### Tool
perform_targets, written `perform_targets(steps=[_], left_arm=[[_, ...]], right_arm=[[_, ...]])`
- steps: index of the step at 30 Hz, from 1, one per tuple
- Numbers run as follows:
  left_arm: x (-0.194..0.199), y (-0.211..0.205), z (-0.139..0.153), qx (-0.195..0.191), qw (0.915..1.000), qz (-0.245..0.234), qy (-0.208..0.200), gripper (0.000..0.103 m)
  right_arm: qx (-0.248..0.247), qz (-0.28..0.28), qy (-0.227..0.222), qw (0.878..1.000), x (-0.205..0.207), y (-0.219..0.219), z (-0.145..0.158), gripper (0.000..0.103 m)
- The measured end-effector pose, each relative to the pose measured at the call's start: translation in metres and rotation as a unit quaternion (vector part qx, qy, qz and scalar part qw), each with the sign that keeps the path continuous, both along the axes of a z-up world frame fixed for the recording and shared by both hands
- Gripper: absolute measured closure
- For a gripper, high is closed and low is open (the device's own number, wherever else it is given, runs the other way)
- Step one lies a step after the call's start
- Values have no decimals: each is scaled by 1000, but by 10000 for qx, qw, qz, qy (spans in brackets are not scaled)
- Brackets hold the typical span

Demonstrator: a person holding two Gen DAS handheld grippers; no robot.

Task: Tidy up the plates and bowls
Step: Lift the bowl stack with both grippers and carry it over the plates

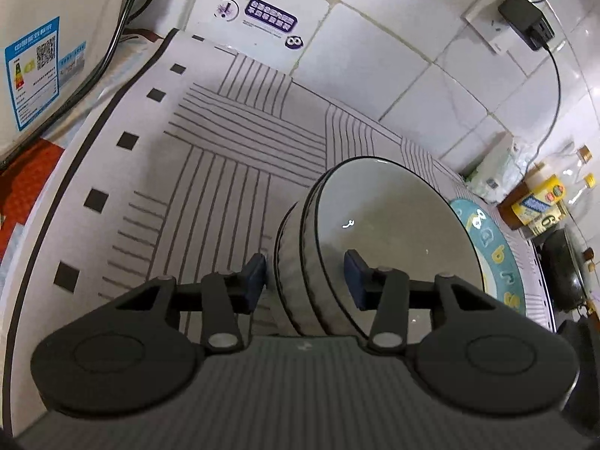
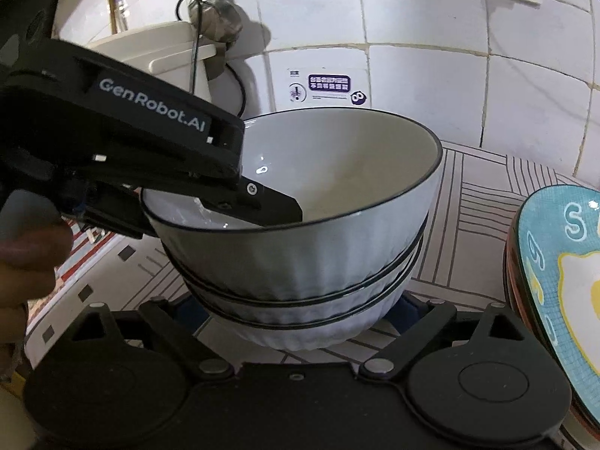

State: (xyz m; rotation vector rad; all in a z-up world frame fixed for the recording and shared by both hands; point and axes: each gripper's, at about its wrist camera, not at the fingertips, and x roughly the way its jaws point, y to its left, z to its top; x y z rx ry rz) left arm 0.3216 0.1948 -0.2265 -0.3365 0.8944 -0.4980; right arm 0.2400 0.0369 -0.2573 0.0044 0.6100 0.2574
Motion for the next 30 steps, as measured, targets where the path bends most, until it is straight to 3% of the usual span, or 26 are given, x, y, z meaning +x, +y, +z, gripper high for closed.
perform_targets(steps=[7,11,16,25,30], left_arm=[[-25,-4,13,316,9991,-200,-220,59],[-33,-6,32,454,9982,-330,-220,59],[-47,-27,61,792,9937,-596,-514,59],[-60,-72,92,579,9893,-1045,-837,58],[-57,-107,99,536,9851,-1440,-768,58]], right_arm=[[36,100,-51,9999,-24,-4,2,7],[155,149,-252,9995,-38,-6,9,7],[423,-5,-525,9977,-58,-17,22,7],[300,-384,-935,9944,-89,-53,53,7],[235,-644,-1013,9925,-92,-82,61,7]])
